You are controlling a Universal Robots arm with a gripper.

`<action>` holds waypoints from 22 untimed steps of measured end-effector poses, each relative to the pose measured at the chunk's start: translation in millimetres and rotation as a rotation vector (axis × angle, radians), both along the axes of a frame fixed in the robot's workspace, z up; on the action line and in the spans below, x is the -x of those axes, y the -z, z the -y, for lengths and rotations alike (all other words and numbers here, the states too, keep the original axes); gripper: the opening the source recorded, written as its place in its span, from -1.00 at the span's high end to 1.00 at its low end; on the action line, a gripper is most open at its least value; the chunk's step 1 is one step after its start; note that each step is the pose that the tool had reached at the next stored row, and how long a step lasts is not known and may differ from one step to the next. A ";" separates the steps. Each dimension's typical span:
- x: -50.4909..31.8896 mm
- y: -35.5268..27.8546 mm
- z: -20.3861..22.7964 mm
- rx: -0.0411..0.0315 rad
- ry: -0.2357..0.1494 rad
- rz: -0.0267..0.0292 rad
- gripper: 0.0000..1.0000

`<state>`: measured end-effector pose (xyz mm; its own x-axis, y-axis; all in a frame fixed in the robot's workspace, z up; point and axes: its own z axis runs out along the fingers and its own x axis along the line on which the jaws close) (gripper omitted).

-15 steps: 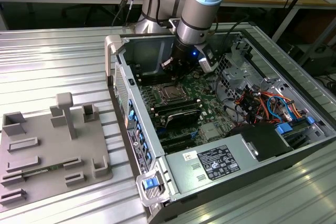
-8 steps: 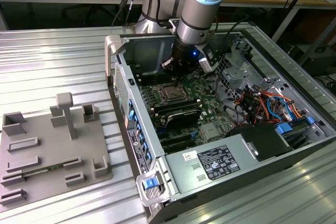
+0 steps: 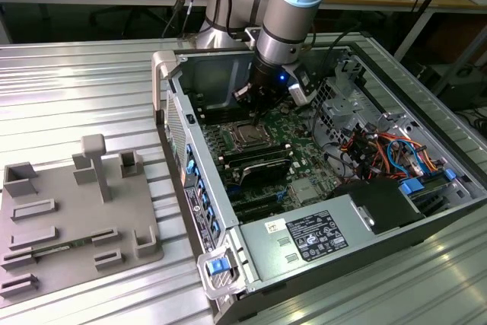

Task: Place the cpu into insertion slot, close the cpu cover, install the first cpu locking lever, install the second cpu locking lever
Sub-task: 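Install the first cpu locking lever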

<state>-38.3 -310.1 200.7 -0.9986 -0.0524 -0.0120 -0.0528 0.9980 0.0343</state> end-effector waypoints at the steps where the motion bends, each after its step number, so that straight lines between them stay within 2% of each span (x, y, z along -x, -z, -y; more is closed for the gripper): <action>1: 0.0 -0.2 0.0 0.0002 0.000 0.0000 0.79; 4: -0.3 -5.1 -0.4 -0.0016 0.000 0.0014 0.79; 7: 0.0 -11.4 -0.4 -0.0004 0.000 0.0003 0.79; 13: 5.6 -13.1 -0.3 -0.0002 0.000 0.0001 0.79; 22: 21.3 -14.8 -1.7 -0.0004 0.000 0.0002 0.79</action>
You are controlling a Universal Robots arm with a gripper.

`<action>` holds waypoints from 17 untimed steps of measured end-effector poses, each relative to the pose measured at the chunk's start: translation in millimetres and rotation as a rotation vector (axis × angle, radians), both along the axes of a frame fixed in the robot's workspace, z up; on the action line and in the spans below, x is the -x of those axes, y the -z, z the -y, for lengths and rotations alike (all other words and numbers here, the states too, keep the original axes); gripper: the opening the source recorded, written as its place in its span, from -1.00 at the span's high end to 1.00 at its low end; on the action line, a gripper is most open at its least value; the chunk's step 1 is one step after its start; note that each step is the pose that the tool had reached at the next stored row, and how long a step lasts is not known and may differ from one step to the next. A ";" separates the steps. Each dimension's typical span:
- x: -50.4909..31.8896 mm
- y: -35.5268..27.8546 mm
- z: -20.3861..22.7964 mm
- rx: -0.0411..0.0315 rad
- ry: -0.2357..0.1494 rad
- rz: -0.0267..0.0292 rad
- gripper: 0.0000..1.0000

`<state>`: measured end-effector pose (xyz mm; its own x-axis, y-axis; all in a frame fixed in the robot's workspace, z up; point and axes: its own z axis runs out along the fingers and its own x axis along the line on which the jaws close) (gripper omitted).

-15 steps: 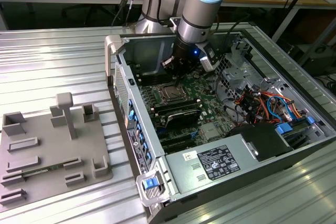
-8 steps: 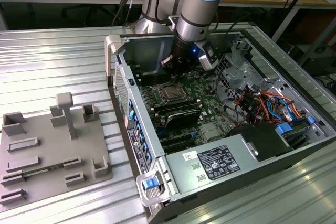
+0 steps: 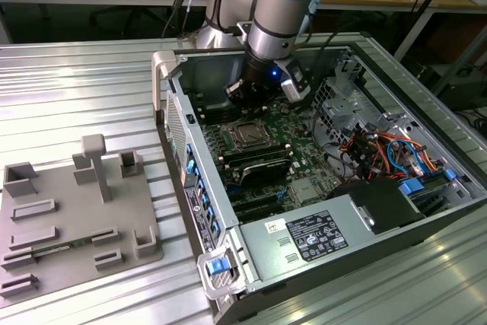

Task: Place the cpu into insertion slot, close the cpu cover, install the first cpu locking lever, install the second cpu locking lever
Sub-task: 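Install the first cpu locking lever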

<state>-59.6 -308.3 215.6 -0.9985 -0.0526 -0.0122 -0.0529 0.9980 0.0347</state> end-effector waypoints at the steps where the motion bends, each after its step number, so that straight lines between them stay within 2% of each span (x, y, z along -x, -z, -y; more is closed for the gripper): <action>1: 1.7 0.0 -0.3 0.0000 0.000 0.0001 0.79; 4: 6.1 -0.1 -1.6 0.0002 0.000 -0.0002 0.79; 8: 6.3 -0.1 -4.0 0.0001 -0.001 0.0000 0.79; 12: 6.2 -0.1 -4.5 0.0001 -0.011 0.0000 0.79; 17: 0.2 0.0 -4.7 -0.0004 -0.015 0.0000 0.79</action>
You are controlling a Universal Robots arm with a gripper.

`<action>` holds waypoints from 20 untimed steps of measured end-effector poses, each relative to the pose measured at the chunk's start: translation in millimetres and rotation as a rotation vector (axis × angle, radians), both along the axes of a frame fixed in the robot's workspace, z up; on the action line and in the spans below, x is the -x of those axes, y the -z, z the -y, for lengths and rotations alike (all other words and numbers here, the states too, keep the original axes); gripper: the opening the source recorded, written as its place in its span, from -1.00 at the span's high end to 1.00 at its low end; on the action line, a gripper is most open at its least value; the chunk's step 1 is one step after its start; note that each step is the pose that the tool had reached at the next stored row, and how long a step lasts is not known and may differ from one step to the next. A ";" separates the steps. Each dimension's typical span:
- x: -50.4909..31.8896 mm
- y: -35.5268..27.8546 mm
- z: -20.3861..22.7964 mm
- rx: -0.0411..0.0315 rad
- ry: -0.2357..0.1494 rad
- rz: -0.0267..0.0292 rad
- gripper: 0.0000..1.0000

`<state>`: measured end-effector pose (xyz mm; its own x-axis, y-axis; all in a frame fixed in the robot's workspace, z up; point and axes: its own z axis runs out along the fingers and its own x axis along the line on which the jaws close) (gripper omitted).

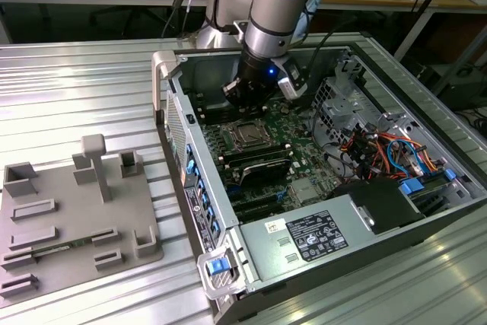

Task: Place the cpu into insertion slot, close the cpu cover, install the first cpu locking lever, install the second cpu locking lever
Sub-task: 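Install the first cpu locking lever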

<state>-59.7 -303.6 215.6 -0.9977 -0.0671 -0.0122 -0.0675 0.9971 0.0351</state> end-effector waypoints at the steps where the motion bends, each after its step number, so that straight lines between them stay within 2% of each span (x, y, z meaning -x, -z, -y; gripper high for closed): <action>1: -1.7 0.0 0.0 0.0000 0.000 0.0000 0.79; 4: -6.1 0.0 0.0 -0.0001 0.000 -0.0001 0.79; 10: -12.3 0.1 -0.1 -0.0048 0.000 0.0000 0.79; 17: -17.0 0.2 -0.7 -0.0048 0.000 0.0000 0.79; 20: -19.7 0.1 -2.4 -0.0048 0.000 0.0000 0.79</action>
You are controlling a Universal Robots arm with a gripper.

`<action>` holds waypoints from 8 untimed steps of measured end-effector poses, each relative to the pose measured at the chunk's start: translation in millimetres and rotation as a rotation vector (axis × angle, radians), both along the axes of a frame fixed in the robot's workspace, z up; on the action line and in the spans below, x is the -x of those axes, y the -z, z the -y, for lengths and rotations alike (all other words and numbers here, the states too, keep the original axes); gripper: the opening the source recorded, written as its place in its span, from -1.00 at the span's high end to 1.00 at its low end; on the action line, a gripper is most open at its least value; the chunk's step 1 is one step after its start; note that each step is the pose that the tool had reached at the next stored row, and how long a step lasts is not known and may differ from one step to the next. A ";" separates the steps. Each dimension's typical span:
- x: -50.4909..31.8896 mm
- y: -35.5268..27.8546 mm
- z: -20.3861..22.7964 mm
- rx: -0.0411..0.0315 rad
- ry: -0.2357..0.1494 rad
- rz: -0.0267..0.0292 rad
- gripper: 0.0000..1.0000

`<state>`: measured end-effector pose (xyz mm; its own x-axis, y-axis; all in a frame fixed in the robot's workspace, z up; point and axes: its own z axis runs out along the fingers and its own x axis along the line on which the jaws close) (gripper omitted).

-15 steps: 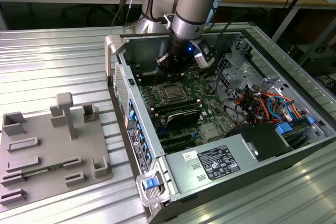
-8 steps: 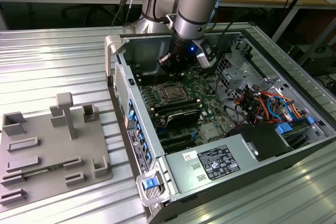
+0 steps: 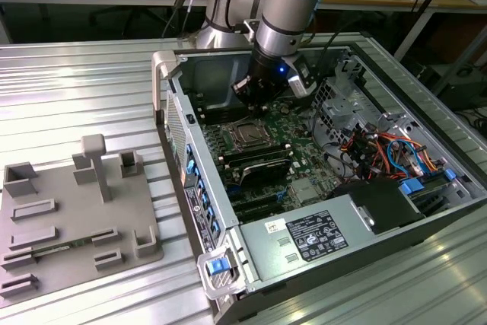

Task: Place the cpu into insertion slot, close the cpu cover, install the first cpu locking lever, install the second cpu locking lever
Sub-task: 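Install the first cpu locking lever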

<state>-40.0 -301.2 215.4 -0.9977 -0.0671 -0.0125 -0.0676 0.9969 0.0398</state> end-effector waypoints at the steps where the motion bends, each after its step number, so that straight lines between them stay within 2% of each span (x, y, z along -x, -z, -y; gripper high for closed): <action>1: 0.0 0.0 0.0 -0.0001 0.000 0.0000 0.79; 4: 0.7 0.1 -0.2 -0.0003 0.000 0.0003 0.79; 8: 7.1 0.1 -0.1 -0.0002 0.000 0.0001 0.79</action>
